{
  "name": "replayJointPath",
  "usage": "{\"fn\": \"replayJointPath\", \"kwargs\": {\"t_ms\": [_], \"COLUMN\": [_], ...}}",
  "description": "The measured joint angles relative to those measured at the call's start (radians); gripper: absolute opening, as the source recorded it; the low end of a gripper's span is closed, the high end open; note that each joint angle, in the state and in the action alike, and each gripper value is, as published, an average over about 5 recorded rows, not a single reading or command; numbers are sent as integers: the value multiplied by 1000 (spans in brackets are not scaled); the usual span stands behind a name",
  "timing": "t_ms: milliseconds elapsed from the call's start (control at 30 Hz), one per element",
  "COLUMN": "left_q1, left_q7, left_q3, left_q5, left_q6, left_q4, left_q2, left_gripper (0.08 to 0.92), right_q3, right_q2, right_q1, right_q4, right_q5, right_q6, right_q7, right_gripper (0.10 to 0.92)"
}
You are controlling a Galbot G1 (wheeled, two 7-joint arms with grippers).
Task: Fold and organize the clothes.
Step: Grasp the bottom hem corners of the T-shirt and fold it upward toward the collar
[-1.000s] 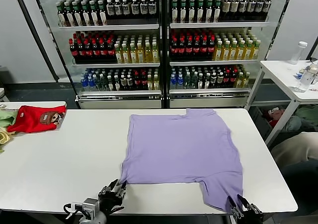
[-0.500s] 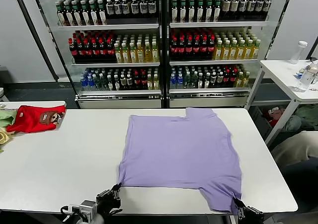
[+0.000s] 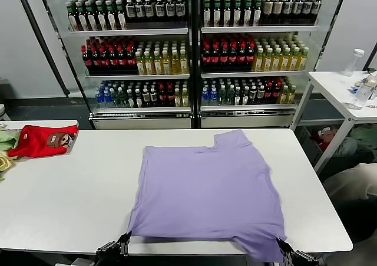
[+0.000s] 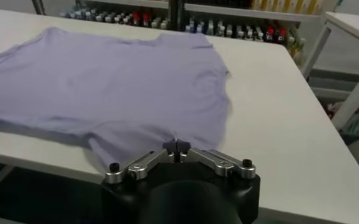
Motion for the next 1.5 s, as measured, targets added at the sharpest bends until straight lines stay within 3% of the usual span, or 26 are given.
{"fn": "replayJointPath", "kwargs": {"t_ms": [267,967,1400,1500], "left_q1": [-87,-503,-619,-632], "left_q7": [13,29,74,82], "left_q3": [1,106,130,131], "left_q5": [-51,-99,-92,-86], "left_q6": [-43,-75,-77,-73], "left_q4": [34,368,474,487], "left_q2": [-14,-104,-98,-102], "left_gripper": [84,84,84,87], "right_q3": [-52,-270,-355,-375], "right_q2": [6,38,49,58], "right_q1": [201,623,756,787], "right_q4": [-77,-324,-423,-451], "right_q5": [2,-49,-59,-58], "right_q6": [-31,-63,-69,-71], "right_q7": [26,47,56,62], "right_gripper": [113,113,116,162]}}
